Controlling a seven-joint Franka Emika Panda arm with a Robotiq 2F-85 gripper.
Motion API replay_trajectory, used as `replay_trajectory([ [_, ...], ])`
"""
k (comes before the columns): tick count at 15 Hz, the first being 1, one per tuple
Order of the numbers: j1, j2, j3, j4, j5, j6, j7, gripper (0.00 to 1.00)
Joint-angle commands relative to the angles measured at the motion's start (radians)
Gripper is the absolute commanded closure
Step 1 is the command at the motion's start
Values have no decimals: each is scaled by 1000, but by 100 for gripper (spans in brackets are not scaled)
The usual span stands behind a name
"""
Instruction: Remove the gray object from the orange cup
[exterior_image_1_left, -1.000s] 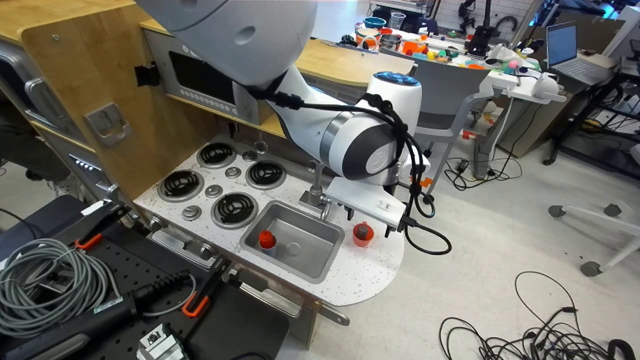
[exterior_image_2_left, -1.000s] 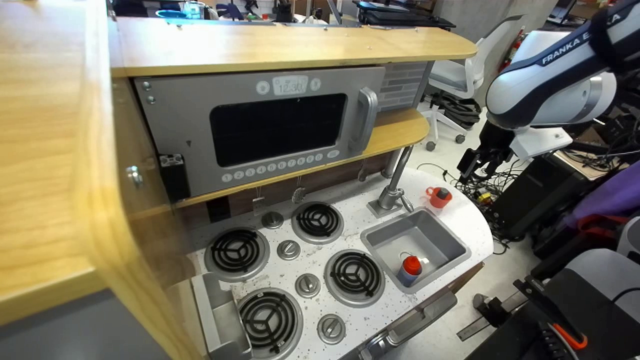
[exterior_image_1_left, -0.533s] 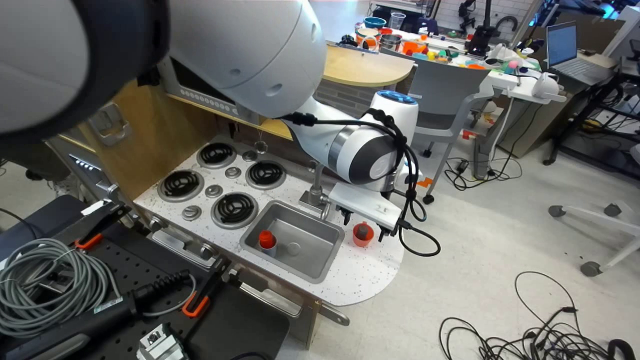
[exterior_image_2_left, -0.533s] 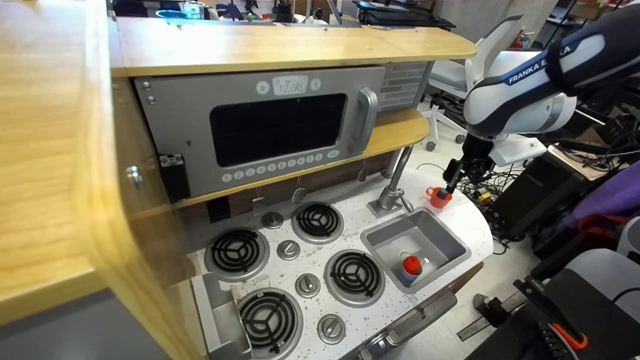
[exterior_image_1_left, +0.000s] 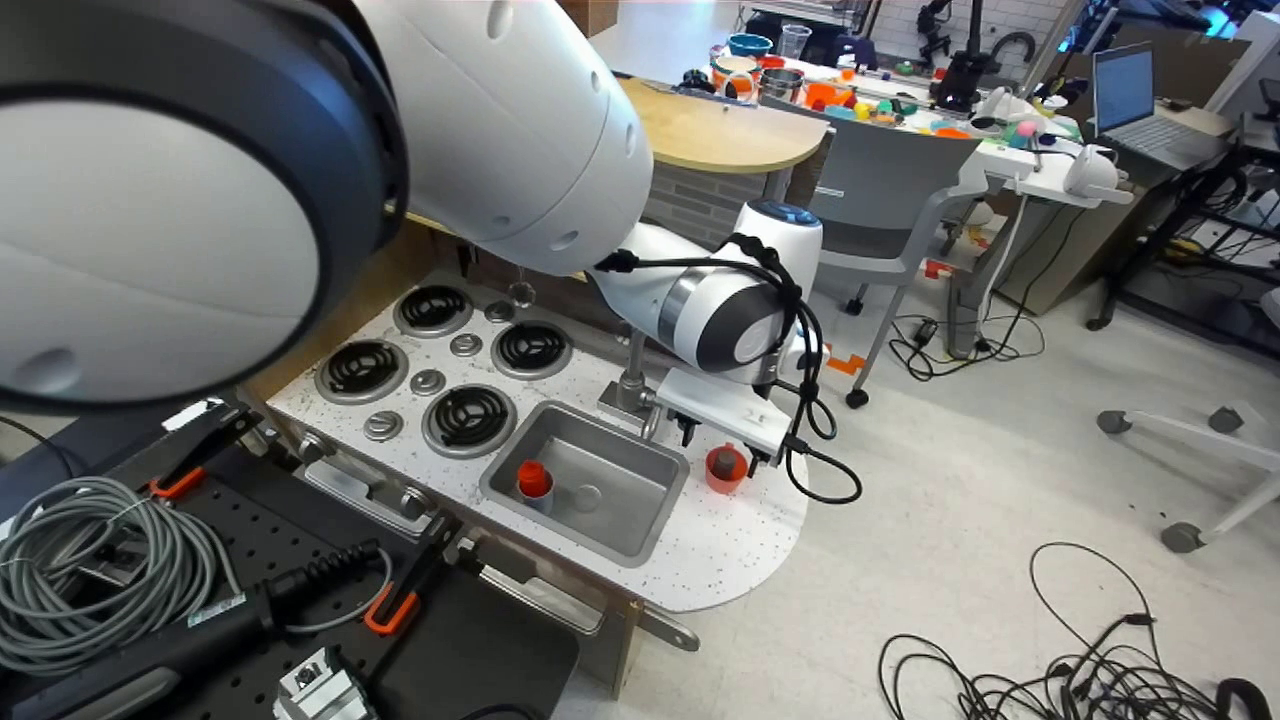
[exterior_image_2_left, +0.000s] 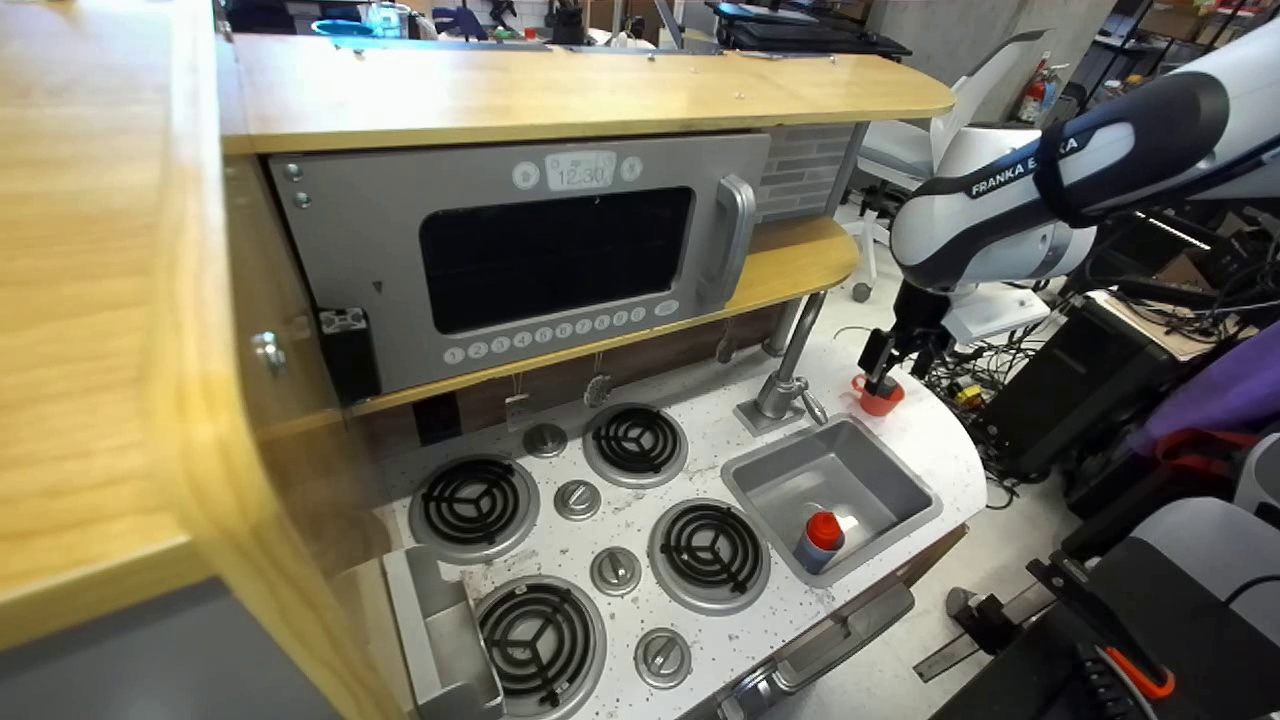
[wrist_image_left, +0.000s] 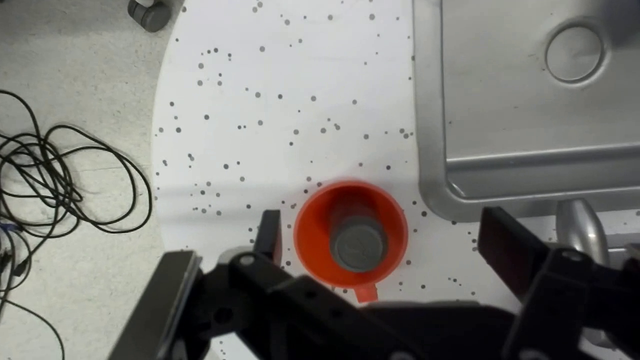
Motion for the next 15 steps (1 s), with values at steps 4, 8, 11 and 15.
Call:
replay_trajectory([
  [4, -5, 84, 12, 142, 15, -56, -19, 0],
  [8, -4, 103, 17, 181, 17, -77, -20, 0],
  [11, -7, 113, 19, 201, 19, -93, -20, 11],
  [15, -8, 128, 15, 230, 16, -117, -19, 55],
])
